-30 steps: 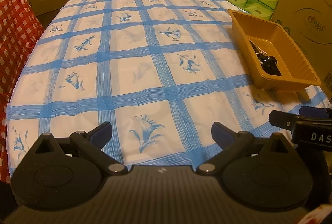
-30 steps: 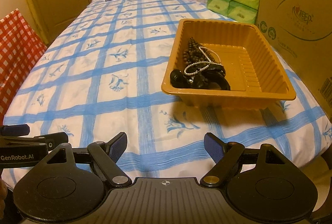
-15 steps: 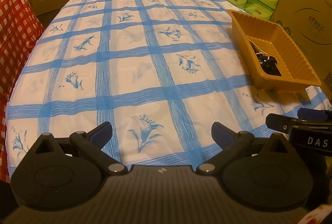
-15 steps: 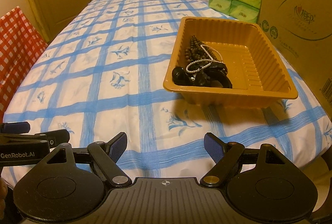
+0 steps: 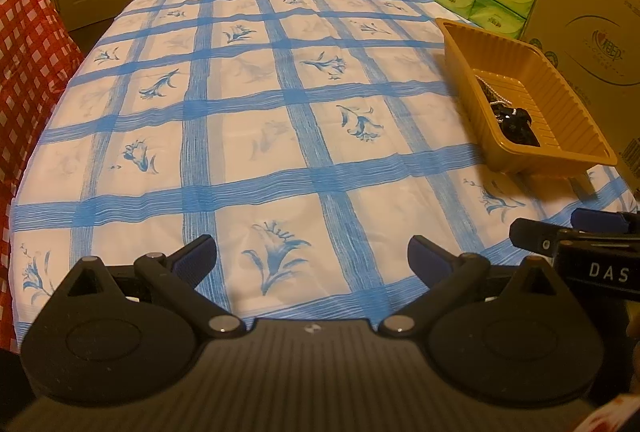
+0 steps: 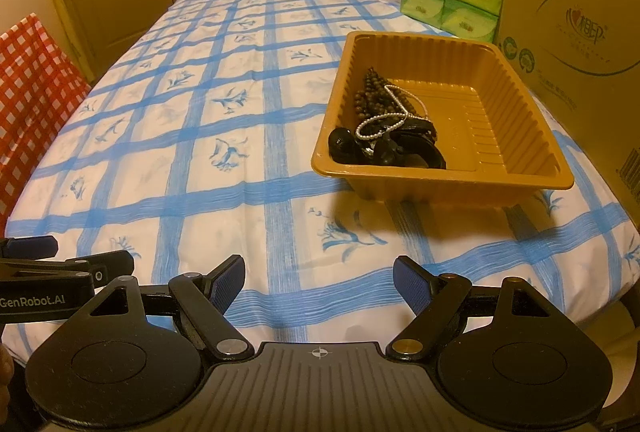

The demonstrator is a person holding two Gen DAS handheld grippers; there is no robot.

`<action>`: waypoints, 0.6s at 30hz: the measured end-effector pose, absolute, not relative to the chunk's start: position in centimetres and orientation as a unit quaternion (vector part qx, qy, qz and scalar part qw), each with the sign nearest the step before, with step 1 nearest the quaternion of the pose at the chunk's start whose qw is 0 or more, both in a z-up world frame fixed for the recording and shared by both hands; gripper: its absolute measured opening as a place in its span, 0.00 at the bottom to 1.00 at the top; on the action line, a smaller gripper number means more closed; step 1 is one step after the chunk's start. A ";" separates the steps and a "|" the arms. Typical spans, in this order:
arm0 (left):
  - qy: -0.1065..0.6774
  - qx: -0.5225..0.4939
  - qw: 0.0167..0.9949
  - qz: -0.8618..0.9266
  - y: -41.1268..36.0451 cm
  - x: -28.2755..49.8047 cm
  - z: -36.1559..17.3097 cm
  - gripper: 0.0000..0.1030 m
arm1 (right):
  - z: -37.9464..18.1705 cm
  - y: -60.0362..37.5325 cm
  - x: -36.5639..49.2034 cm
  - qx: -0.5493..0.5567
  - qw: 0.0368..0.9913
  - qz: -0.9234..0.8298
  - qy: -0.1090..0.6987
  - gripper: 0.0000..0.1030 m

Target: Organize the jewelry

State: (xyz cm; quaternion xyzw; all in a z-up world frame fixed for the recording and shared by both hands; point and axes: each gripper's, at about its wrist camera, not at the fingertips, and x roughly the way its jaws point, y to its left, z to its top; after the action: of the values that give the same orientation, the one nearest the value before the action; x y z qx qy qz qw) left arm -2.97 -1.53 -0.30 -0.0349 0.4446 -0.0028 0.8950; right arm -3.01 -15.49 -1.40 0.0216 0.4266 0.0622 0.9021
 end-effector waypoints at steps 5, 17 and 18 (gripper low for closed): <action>0.445 -0.035 0.895 -0.003 -1.5 -3.0 -0.3 0.99 | -1.4 -15.5 -3.0 0.022 0.902 0.062 0.427 0.78; 0.444 -0.036 0.895 -0.003 -1.6 -2.9 -0.3 0.99 | -1.4 -15.5 -3.0 0.022 0.902 0.063 0.427 0.78; 0.445 -0.036 0.895 -0.003 -1.6 -2.9 -0.3 0.99 | -1.4 -15.6 -3.0 0.021 0.902 0.063 0.427 0.78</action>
State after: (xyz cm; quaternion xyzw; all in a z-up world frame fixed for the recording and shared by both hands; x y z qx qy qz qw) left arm -2.95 -1.57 -0.33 -0.0359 0.4447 -0.0029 0.8950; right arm -2.98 -15.57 -1.43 0.0215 0.4274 0.0627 0.9017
